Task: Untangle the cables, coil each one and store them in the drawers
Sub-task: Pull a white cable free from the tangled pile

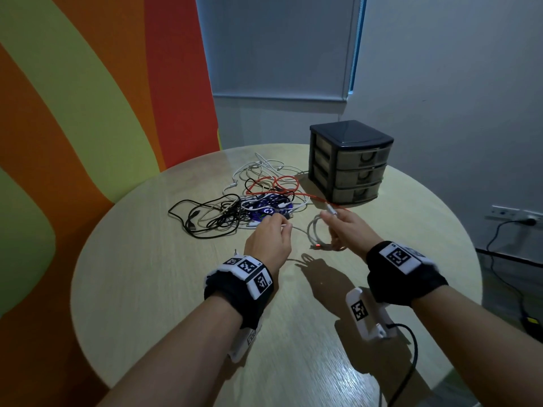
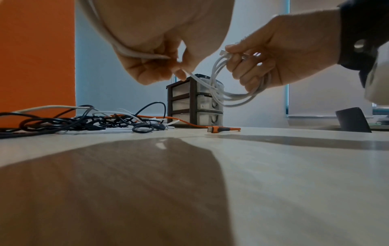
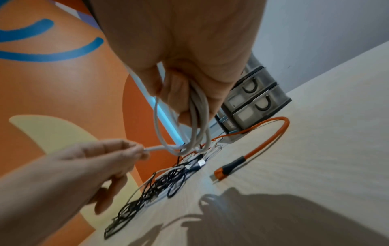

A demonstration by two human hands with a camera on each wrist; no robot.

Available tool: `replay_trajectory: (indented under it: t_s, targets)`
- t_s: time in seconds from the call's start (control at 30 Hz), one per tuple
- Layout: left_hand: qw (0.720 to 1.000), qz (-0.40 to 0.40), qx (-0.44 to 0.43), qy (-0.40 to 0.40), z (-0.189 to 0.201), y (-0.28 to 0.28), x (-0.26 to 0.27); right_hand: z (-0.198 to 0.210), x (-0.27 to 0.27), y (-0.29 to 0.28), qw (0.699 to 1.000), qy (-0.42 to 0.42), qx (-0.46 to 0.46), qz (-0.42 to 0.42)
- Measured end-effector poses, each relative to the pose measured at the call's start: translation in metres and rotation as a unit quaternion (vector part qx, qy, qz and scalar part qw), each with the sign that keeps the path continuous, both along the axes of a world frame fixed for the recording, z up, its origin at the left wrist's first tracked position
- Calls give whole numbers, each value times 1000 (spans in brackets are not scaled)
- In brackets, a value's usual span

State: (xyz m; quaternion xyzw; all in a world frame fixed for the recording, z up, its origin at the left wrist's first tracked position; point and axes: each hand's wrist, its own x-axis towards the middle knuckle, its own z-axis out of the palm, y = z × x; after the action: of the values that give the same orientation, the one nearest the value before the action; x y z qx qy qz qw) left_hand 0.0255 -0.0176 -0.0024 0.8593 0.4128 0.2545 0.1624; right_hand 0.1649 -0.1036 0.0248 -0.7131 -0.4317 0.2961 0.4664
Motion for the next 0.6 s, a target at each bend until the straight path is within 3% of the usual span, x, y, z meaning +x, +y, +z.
replay_trajectory:
  t_s: [0.1, 0.37, 0.47, 0.6]
  targets:
    - [998, 27, 2, 52, 1, 1, -1, 5, 9, -1, 997, 0, 42, -66]
    - [977, 113, 1, 182, -2, 3, 0, 9, 31, 0, 976, -108, 84, -170]
    - [975, 131, -7, 179, -4, 5, 2, 5, 28, 1, 977, -117, 84, -158]
    - [979, 143, -27, 142, -5, 6, 2, 0, 16, 4, 990, -98, 67, -82]
